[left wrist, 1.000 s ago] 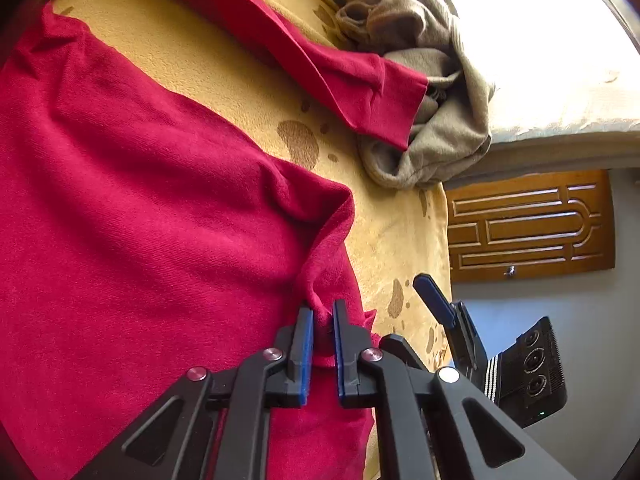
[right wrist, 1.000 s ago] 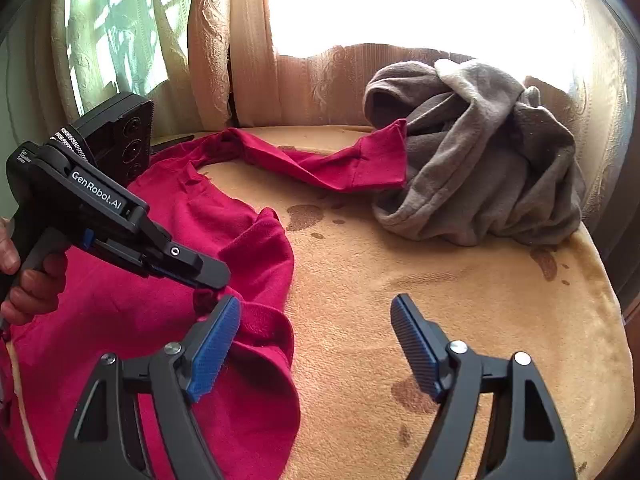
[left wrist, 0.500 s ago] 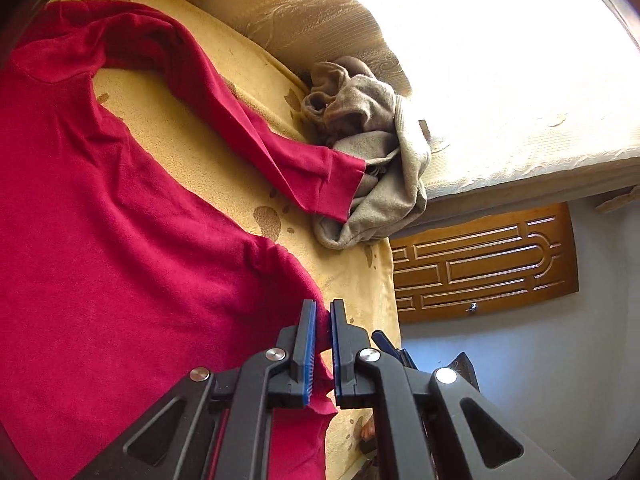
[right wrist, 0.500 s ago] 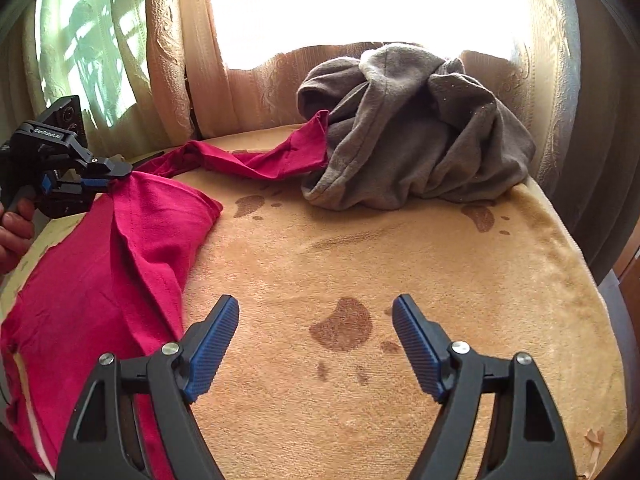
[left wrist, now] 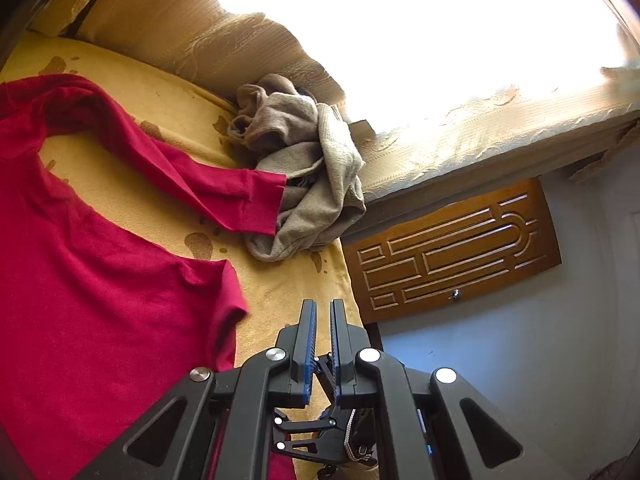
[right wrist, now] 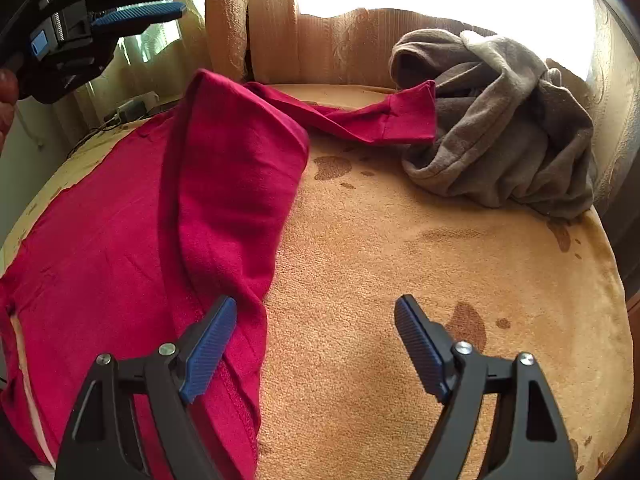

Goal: Fold clothes

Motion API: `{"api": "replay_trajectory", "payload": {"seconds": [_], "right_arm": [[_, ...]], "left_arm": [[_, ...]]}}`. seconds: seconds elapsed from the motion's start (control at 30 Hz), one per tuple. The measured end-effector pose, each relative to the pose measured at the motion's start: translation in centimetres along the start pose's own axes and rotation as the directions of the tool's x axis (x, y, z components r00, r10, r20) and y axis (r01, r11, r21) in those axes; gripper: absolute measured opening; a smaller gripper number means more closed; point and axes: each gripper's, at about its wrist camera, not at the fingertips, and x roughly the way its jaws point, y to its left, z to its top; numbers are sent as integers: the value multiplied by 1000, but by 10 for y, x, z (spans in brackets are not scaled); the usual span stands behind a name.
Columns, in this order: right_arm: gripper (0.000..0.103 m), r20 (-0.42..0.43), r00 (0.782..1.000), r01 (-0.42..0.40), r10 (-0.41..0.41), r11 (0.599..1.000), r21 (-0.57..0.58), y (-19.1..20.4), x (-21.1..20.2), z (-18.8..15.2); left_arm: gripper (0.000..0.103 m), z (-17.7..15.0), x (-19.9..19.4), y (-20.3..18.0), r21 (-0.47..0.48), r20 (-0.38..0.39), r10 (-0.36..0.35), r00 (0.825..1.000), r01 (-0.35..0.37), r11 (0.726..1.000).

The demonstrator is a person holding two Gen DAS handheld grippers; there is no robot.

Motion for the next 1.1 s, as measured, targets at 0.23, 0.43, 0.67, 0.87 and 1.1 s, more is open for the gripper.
{"api": "replay_trajectory", "payload": {"seconds": [0.23, 0.43, 0.67, 0.87, 1.1], "right_arm": [[84, 90, 991, -111, 99, 984, 139, -38, -29, 5], [85, 113, 978, -179, 178, 984, 6, -10, -29, 34], [81, -73, 994, -91, 75, 964, -248, 78, 47, 67], [36, -95, 994, 35, -48, 990, -134, 47, 69, 68], [20, -85, 972, 228, -218, 965, 132, -56, 48, 51]], "left_arm": [[8, -9, -3, 18, 1, 1, 48, 999, -48, 999], [8, -38, -27, 58, -29, 53, 140, 989, -139, 990], [8, -58, -61, 108, -118, 100, 206, 974, -194, 974], [8, -68, -84, 165, -226, 110, 231, 967, -202, 953], [8, -76, -92, 205, -278, 139, 161, 977, -117, 954]]}}
